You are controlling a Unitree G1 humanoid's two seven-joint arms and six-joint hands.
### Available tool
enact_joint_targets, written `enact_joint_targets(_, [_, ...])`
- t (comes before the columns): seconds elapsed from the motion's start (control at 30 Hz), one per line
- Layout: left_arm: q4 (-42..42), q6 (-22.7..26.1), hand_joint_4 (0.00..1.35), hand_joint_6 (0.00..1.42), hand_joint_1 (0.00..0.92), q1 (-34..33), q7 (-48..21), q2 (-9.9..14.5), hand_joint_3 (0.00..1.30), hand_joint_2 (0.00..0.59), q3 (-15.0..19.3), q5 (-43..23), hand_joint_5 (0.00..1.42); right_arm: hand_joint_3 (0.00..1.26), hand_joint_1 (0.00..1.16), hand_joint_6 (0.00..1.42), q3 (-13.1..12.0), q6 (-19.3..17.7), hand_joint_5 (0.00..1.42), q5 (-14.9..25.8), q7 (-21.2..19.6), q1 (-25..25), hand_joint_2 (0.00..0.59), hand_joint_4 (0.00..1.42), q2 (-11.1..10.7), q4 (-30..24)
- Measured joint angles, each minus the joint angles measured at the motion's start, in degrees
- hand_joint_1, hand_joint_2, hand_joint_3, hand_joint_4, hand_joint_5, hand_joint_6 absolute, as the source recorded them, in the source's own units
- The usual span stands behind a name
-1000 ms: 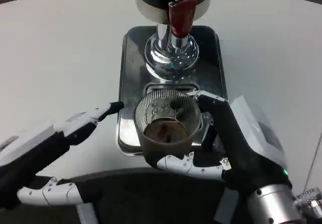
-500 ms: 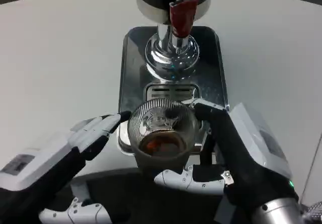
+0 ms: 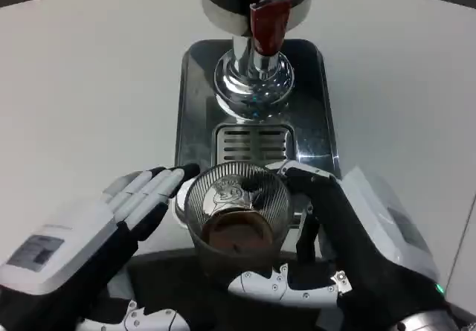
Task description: Grasp the cup under the faucet to collect the drink, then remove the cup.
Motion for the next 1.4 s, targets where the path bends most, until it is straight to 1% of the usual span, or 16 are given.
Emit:
enact_joint_targets(0.23, [-1.6, 0.9, 0.00, 0.00, 0.159, 0.8, 0.3, -0.1, 0.00, 0.072, -0.4, 1.7, 0.00, 1.00, 1.02, 1.38, -0.2, -0.4, 1.15, -0.1, 0.6, 1.1, 0.116, 1.10, -0.4, -0.9])
enact_joint_targets(0.4, [-2.1, 1.0, 0.00, 0.00, 0.157, 2.3, 0.4, -0.4, 0.00, 0.077, -1.1, 1.8, 0.00, 0.99, 1.02, 1.38, -0.4, -1.0, 1.15, -0.2, 0.8, 2.3, 0.114, 1.10, -0.7, -1.4])
enact_joint_targets(0.77, [-3.1, 1.0, 0.00, 0.00, 0.152, 4.2, 1.1, -0.4, 0.00, 0.080, -1.2, 1.8, 0.00, 0.99, 1.02, 1.38, -0.7, -2.0, 1.15, -0.4, 1.5, 4.1, 0.112, 1.10, -1.0, -3.0])
enact_joint_targets(1.4, [-3.1, 1.0, 0.00, 0.00, 0.149, 4.2, 1.4, -0.3, 0.00, 0.081, -0.7, 1.6, 0.00, 0.99, 1.02, 1.38, -1.1, -3.1, 1.15, -0.5, 1.6, 5.4, 0.112, 1.10, -1.1, -3.2])
